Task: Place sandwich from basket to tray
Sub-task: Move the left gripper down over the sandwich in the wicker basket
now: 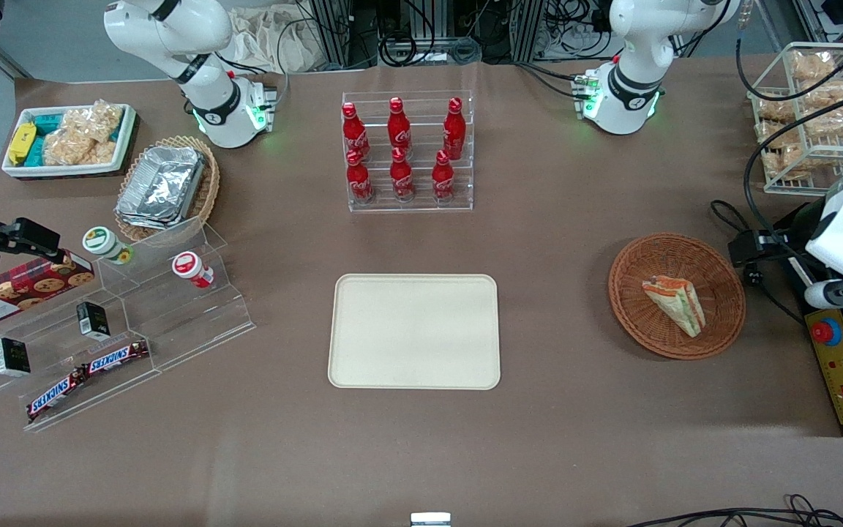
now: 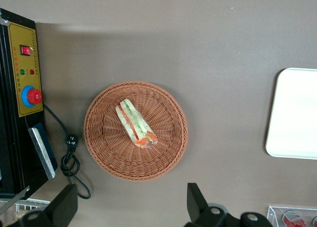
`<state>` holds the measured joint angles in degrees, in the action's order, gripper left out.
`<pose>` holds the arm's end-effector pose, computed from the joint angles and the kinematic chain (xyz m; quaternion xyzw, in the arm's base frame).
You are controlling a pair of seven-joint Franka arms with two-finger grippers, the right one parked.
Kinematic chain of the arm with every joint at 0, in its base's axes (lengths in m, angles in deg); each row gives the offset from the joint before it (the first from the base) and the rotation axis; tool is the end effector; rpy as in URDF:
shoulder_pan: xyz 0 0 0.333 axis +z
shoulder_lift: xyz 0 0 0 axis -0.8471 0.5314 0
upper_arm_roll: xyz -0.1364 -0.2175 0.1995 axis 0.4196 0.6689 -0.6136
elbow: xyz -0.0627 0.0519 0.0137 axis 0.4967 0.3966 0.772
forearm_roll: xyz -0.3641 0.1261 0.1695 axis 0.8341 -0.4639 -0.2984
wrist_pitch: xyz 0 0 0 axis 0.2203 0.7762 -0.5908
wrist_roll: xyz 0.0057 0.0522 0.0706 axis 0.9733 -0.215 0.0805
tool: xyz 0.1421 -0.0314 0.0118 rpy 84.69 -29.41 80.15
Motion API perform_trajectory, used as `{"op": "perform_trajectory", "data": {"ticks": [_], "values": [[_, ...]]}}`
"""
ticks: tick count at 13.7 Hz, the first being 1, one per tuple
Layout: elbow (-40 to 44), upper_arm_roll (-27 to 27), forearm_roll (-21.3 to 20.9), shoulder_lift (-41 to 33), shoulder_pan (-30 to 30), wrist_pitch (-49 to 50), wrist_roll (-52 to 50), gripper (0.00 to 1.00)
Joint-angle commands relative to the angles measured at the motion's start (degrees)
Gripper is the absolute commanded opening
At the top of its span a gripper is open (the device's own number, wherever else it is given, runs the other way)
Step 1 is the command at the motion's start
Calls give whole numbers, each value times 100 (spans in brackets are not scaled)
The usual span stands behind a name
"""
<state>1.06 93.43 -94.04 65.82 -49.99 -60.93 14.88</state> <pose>0.6507 -0.0510 0.5707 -0.9995 -0.0186 0.0045 0.0238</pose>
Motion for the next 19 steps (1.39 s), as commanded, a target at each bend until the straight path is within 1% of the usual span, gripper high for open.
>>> {"op": "perform_trajectory", "data": {"ticks": [1,7,9,11,14,16,19], "values": [[13,36,29,-30,26,83,99,99],[-48,18,73,-30,61,83,91,99],[-188,1,-15,48,88,57,55,99],[-495,-61,-33,75,140,-153,64,99],[-1452,-70,-33,5,430,-882,21,99],[-1857,-79,19,48,509,-1129,-32,99],[-2542,-70,81,101,703,-1997,-637,98]]}}
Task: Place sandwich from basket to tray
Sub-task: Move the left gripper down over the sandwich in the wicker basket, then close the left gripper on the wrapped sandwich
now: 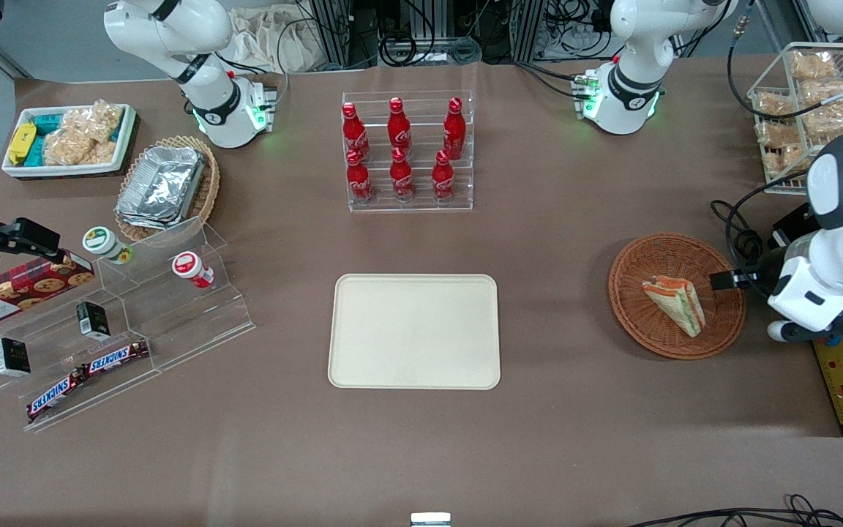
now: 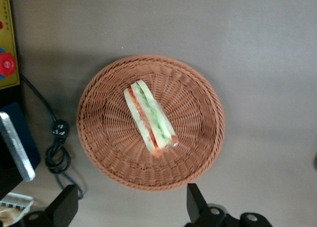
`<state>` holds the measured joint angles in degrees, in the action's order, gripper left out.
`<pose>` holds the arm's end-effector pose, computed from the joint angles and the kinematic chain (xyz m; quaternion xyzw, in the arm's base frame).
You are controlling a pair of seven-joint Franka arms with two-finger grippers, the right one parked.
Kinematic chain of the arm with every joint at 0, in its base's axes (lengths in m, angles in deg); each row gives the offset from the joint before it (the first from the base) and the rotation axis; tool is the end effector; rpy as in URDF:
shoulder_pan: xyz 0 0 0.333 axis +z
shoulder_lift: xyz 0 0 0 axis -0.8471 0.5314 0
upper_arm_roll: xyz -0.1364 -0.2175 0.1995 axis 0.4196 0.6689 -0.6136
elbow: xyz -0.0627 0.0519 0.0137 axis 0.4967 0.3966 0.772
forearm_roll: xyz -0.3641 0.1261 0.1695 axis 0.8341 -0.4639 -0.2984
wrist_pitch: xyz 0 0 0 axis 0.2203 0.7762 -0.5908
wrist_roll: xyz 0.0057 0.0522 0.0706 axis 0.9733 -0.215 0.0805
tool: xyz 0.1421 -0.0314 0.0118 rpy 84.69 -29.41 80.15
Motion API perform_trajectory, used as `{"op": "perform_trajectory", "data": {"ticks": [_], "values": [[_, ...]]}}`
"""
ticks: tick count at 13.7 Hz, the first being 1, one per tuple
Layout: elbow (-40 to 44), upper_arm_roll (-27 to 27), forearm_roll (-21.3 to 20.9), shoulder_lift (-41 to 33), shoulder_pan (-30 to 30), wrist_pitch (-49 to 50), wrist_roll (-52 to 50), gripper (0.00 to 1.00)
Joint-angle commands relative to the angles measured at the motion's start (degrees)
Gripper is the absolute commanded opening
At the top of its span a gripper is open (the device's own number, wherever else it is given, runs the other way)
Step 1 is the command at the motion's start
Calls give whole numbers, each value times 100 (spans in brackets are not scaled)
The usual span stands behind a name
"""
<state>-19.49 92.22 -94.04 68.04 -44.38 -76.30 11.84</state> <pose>0.6460 0.0136 0.3886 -0.9936 -0.0851 0.0693 0.0258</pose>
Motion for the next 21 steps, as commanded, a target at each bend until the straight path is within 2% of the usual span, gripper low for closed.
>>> {"op": "perform_trajectory", "data": {"ticks": [1,7,13,16,17,18,21], "values": [[-672,42,73,-60,142,-716,-587,98],[-1042,42,20,494,151,-1877,-2099,98],[-1886,-54,-77,573,151,-2817,-2172,98],[-2115,-90,-270,626,160,-3143,-2172,91],[-2115,-98,-279,635,160,-3179,-2172,79],[-2098,-99,-279,661,169,-3179,-2172,59],[-2045,-90,-279,591,116,-3083,-2163,12]]}}
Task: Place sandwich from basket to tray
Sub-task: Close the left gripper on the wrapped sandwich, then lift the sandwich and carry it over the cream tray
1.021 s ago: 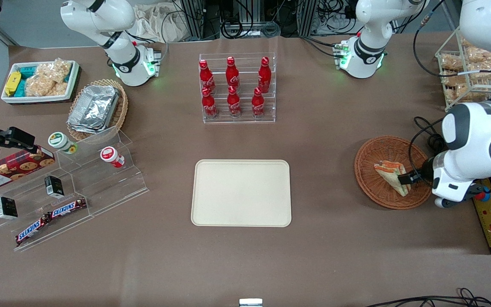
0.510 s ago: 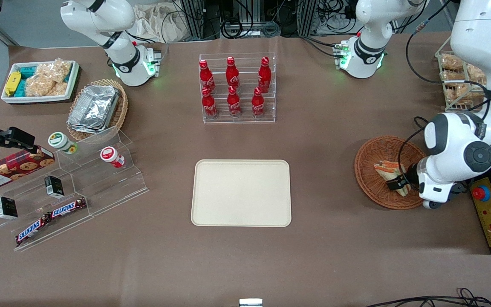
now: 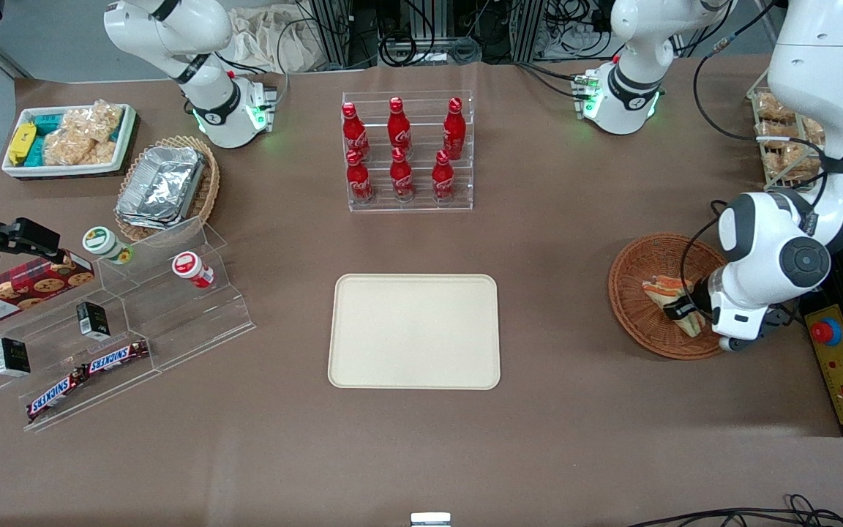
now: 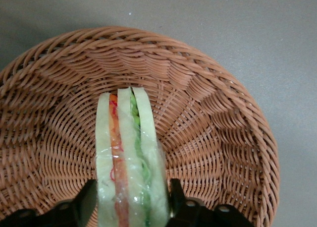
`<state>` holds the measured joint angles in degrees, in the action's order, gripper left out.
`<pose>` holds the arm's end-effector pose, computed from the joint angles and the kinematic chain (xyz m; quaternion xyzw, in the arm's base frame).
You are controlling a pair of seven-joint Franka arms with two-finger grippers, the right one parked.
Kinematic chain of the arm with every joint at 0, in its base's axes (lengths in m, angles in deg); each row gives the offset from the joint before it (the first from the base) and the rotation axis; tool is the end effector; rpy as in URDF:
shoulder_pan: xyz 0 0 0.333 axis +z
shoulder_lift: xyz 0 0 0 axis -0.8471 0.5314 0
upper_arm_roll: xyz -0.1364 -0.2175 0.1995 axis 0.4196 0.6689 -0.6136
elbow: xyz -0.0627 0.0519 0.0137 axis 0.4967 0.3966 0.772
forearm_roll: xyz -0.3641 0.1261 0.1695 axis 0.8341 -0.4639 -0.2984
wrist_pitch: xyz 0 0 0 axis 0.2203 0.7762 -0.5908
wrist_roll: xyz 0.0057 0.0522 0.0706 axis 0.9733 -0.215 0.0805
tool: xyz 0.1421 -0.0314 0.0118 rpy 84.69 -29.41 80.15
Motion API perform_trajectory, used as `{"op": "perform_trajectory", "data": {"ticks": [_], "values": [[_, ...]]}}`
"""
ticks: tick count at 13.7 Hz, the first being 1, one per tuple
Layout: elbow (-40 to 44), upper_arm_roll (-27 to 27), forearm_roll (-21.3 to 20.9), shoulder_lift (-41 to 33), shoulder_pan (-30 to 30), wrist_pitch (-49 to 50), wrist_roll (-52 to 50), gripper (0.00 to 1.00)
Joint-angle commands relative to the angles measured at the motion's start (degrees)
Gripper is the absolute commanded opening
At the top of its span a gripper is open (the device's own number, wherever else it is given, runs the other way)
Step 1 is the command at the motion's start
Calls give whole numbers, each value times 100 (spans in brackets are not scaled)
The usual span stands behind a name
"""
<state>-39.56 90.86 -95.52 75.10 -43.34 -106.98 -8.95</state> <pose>0.6087 0.0206 0.1916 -0.9656 -0.2570 0.0367 0.0125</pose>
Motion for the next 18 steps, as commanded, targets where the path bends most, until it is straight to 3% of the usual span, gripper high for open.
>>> {"op": "perform_trajectory", "data": {"ticks": [1,3,6,9,14,18], "values": [[58,55,-131,-132,-40,177,-75,0],[635,108,-262,-211,-146,1253,-41,0],[2163,449,-201,-168,-129,2907,4,0],[3377,670,-157,-168,-146,3789,4,0],[3627,1407,-175,-106,-181,3765,4,0],[3592,1497,-297,411,-1268,2800,21,0]]}}
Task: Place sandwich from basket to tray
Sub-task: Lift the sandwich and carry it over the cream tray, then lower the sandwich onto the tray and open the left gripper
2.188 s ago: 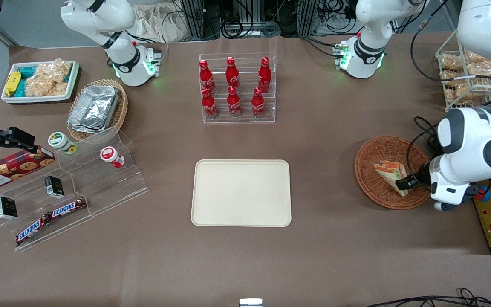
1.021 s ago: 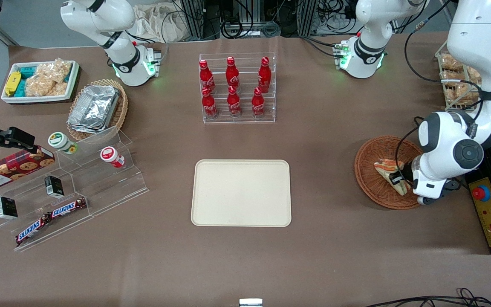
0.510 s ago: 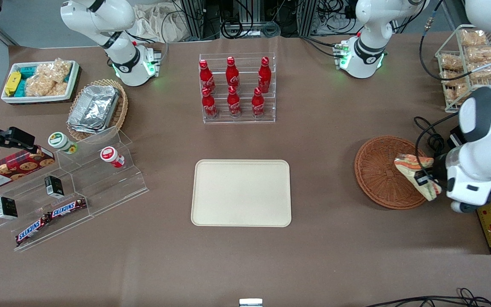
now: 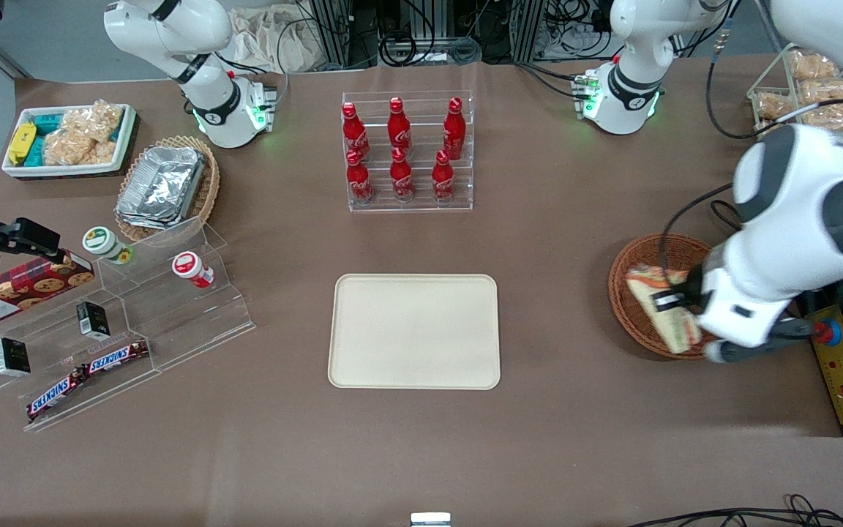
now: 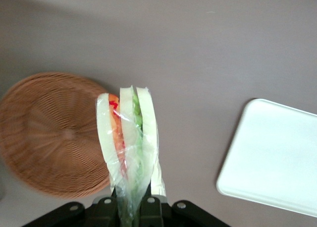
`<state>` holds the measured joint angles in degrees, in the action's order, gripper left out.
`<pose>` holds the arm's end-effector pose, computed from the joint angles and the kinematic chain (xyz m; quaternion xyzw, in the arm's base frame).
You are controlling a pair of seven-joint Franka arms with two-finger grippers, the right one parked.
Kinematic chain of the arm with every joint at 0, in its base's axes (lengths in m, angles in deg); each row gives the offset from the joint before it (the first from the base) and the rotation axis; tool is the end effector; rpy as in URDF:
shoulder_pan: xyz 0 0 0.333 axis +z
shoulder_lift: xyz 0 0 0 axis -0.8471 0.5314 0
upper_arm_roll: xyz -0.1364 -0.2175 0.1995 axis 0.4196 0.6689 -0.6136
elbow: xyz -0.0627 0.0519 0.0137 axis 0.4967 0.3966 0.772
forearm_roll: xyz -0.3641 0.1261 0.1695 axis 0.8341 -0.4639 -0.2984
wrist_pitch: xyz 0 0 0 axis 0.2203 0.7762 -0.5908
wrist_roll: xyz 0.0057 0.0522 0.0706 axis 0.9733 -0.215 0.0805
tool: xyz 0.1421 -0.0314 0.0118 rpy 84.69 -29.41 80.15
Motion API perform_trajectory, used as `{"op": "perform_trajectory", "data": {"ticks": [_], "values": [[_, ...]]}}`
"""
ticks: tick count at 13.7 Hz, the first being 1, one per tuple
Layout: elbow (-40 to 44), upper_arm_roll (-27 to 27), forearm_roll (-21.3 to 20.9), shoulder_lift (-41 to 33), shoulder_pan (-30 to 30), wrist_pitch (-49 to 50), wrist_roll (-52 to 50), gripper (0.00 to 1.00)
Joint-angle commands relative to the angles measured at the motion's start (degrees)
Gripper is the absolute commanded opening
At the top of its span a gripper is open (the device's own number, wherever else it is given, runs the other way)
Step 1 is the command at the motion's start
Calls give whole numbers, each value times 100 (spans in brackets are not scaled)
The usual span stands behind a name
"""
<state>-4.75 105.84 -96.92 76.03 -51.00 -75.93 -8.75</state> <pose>0.6796 -0.1909 0.4415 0.9945 0.1028 -0.0052 0.0174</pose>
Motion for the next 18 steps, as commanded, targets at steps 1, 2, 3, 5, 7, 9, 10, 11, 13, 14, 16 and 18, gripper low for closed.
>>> {"op": "perform_trajectory", "data": {"ticks": [1,2,3,5,7,9,10,11,13,14,16,18], "values": [[128,-1,-280,502,-793,-533,1,0],[128,-10,-490,686,-1056,-805,-16,0],[137,-10,-596,932,-1285,-1043,-34,0],[137,-36,-606,1284,-1559,-1465,-43,0],[120,-36,-615,1627,-1744,-1809,-34,0],[119,-36,-615,1943,-1867,-2099,-8,0],[128,-45,-623,2084,-1894,-2196,-8,0],[137,-45,-719,2199,-1894,-2284,-8,0],[128,-45,-843,2340,-1894,-2373,-16,23],[120,-45,-852,2375,-1894,-2373,-16,50],[119,-45,-843,2358,-1894,-2338,-104,99],[146,-45,-843,2279,-1894,-2172,-235,99]]}}
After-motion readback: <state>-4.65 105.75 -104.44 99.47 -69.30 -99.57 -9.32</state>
